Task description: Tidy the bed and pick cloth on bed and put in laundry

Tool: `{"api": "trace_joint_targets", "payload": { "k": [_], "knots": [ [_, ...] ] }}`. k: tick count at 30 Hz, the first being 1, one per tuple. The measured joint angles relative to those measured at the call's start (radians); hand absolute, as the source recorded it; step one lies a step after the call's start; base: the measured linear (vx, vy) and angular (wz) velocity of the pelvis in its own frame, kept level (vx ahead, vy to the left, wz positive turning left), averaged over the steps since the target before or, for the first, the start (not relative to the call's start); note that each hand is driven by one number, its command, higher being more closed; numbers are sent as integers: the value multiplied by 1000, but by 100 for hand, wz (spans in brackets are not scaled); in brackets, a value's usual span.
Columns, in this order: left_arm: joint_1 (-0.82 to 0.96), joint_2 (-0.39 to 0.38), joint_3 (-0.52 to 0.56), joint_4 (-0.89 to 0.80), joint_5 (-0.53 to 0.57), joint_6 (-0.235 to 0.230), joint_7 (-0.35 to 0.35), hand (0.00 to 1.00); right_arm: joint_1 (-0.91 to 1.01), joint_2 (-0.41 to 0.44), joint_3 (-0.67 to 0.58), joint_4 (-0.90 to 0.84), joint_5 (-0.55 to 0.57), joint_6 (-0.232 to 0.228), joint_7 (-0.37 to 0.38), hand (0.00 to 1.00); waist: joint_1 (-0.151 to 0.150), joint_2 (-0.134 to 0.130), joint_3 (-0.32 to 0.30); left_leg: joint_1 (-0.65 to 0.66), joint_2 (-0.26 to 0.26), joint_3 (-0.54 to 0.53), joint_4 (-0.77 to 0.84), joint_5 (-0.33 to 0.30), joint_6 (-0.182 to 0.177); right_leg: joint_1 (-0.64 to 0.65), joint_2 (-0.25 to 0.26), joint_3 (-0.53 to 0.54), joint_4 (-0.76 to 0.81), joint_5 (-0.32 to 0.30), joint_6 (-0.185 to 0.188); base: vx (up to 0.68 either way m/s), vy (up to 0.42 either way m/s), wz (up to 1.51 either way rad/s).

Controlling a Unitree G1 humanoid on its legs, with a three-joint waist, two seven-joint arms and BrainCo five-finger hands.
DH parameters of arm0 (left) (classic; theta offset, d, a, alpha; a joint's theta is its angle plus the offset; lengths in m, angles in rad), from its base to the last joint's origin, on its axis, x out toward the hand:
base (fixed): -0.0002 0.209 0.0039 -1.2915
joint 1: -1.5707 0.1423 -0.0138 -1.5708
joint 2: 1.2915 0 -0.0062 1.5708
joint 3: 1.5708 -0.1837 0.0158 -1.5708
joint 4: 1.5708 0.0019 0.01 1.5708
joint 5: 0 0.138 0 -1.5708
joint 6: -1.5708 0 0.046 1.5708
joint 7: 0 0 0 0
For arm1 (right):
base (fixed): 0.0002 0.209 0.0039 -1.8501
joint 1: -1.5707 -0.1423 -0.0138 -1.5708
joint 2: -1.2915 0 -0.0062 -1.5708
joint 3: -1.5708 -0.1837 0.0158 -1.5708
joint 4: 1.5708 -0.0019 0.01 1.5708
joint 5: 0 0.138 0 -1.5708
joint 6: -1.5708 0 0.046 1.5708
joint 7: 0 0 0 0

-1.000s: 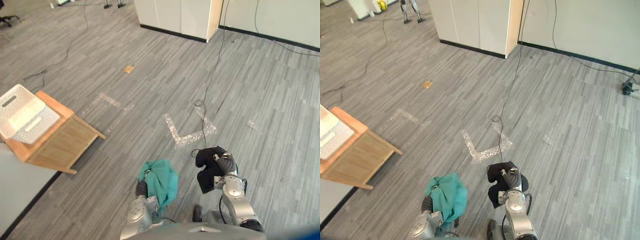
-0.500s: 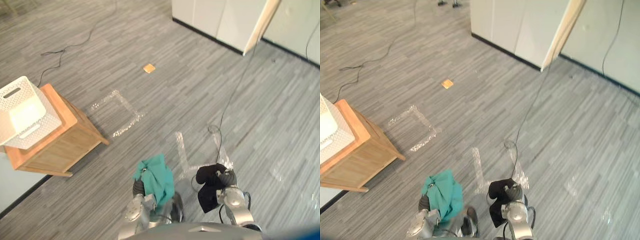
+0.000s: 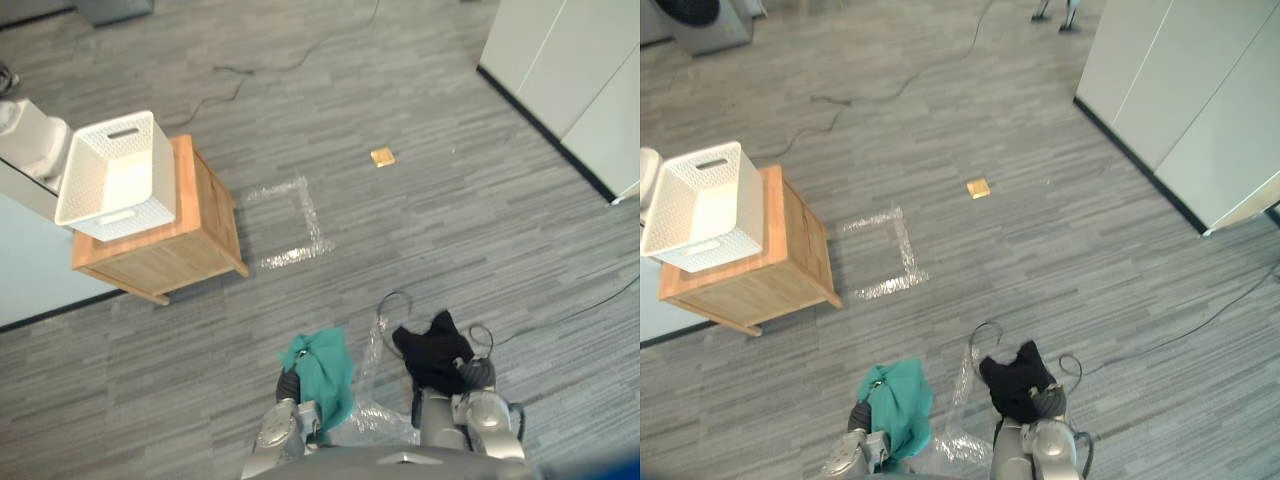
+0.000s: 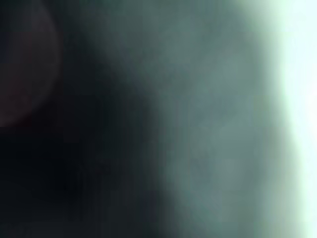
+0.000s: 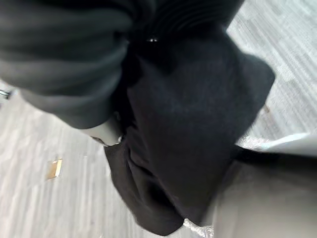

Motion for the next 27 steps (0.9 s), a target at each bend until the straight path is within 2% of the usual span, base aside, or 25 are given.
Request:
{"api": "trace_joint_targets", "payload": {
  "k": [1, 2, 4, 5, 6, 7, 8, 9, 11, 13, 15, 16, 17, 18, 19, 20, 21, 22, 24, 25, 26, 27],
  "knots": [
    [1, 8, 4, -8, 0, 0, -1, 100, 19, 1, 18, 0, 0, 0, 1, 100, -3, -17, -11, 4, 10, -19, 1, -19, -5, -3, -1, -8, -7, -1, -27, 221, -288, 99],
    [0, -13, 6, -19, -1, -1, 0, 100, 37, -4, 10, -16, 5, 1, 8, 100, 1, 18, -27, -2, 66, -36, 13, -63, -15, 0, 23, -75, 35, -59, -34, 281, -298, 85],
    [0, -25, 19, -21, -3, -2, 0, 100, 30, -4, 14, -5, 1, 6, 20, 100, 19, 24, -26, -97, 89, -38, 190, -55, -9, 13, 37, -113, 34, -91, -53, 304, -323, 60],
    [7, -25, 20, -30, -13, 5, 2, 100, 30, -1, 16, -5, 3, 5, 25, 100, 15, 38, -19, -197, 106, -36, 380, -3, -18, 53, 48, -149, -1, -99, -65, 320, -330, 65],
    [10, -25, 22, -52, -25, 6, 1, 100, 30, -2, 19, -5, 4, 6, 27, 100, 8, 57, -7, -279, 133, -23, 559, 103, -31, 130, 67, -187, -56, -102, -71, 272, -256, 64],
    [13, -24, 23, -62, -42, 6, 0, 100, 30, -4, 26, -3, 7, 10, 29, 100, 12, 56, 5, -319, 158, 5, 652, 191, -27, 185, 84, -195, -99, -102, -83, 295, -242, 37],
    [20, -15, 26, -80, -58, 5, 0, 100, 30, -8, 44, 15, 9, 11, 29, 100, 32, 59, 10, -361, 186, 63, 794, 196, -27, 273, 107, -198, -160, -104, -113, 277, -212, 5],
    [24, -12, 21, -94, -59, 4, -2, 100, 26, -14, 56, 34, 10, 10, 29, 100, 39, 58, 10, -391, 185, 93, 867, 177, -26, 324, 114, -199, -206, -103, -119, 274, -185, -6],
    [26, -11, 10, -109, -58, -2, -23, 100, 3, -25, 63, 89, 10, 10, 31, 100, 41, 57, 10, -473, 135, 152, 913, 139, -41, 419, 117, -204, -309, -91, -129, 277, -112, -4],
    [24, -9, 0, -118, -58, -2, -36, 100, -17, -29, 62, 131, 10, 15, 38, 100, 44, 55, 11, -534, 104, 203, 856, 102, -47, 472, 120, -209, -376, -71, -127, 372, -52, -5],
    [16, -10, -5, -119, -59, 0, -42, 100, -21, -34, 60, 149, 9, 23, 40, 100, 52, 53, 14, -552, 75, 254, 710, 63, -51, 526, 118, -221, -413, -58, -131, 466, 29, 6],
    [8, -11, -6, -114, -59, 4, -42, 100, -31, -34, 50, 178, 10, 27, 40, 100, 51, 48, 17, -548, 29, 292, 485, 68, -42, 558, 105, -247, -428, -43, -105, 498, 119, 25],
    [6, -11, -7, -113, -59, 7, -42, 100, -36, -34, 46, 186, 10, 29, 41, 100, 50, 50, 17, -536, 11, 306, 356, 100, -32, 573, 101, -258, -428, -25, -75, 489, 146, 30],
    [7, -9, -7, -113, -59, 7, -42, 100, -35, -32, 42, 193, 10, 29, 41, 100, 53, 50, 17, -520, -10, 330, 197, 174, -13, 594, 99, -262, -429, -19, -63, 427, 171, 17],
    [5, -5, -6, -115, -58, 6, -42, 100, -37, -32, 40, 212, 10, 31, 43, 100, 65, 48, 18, -501, -33, 352, 67, 320, 84, 636, 97, -252, -439, -41, -39, 362, 147, 11],
    [-6, -5, -6, -112, -57, 6, -42, 100, -43, -32, 39, 222, 10, 33, 43, 100, 71, 40, 18, -485, -55, 360, 52, 314, 116, 649, 84, -245, -445, -48, -32, 474, 153, 22],
    [-27, -1, 6, -98, -58, 5, -42, 100, -50, -24, 45, 226, 9, 33, 45, 100, 76, 12, 16, -462, -93, 364, 14, 317, 124, 655, 56, -234, -459, -37, -33, 384, 114, 28],
    [-32, 5, 12, -95, -58, 6, -42, 100, -51, -22, 53, 225, 9, 32, 47, 100, 74, 4, 19, -466, -103, 360, 18, 312, 131, 656, 50, -225, -465, -25, -36, 477, 141, 40],
    [-35, 10, 16, -99, -56, 10, -41, 100, -51, -10, 59, 227, 6, 40, 62, 100, 83, -6, 23, -475, -114, 372, 70, 296, 154, 664, 34, -169, -452, 55, -6, 434, 133, 25],
    [-35, 11, 16, -99, -56, 10, -40, 100, -51, -6, 59, 228, 1, 41, 66, 100, 88, -9, 22, -461, -119, 376, 73, 291, 154, 663, 32, -152, -425, 75, 3, 457, 140, 11],
    [-33, 13, 16, -98, -54, 14, -40, 100, -51, -2, 56, 235, -1, 40, 68, 100, 85, -16, 22, -414, -131, 376, 57, 265, 153, 638, 18, -131, -318, 89, 14, 458, 175, 3],
    [-22, 14, 16, -96, -48, 18, -41, 100, -50, -4, 54, 242, -1, 38, 71, 100, 84, -22, 15, -352, -145, 367, 13, 216, 149, 576, 9, -119, -122, 94, 17, 467, 182, 10]
  ]
}}
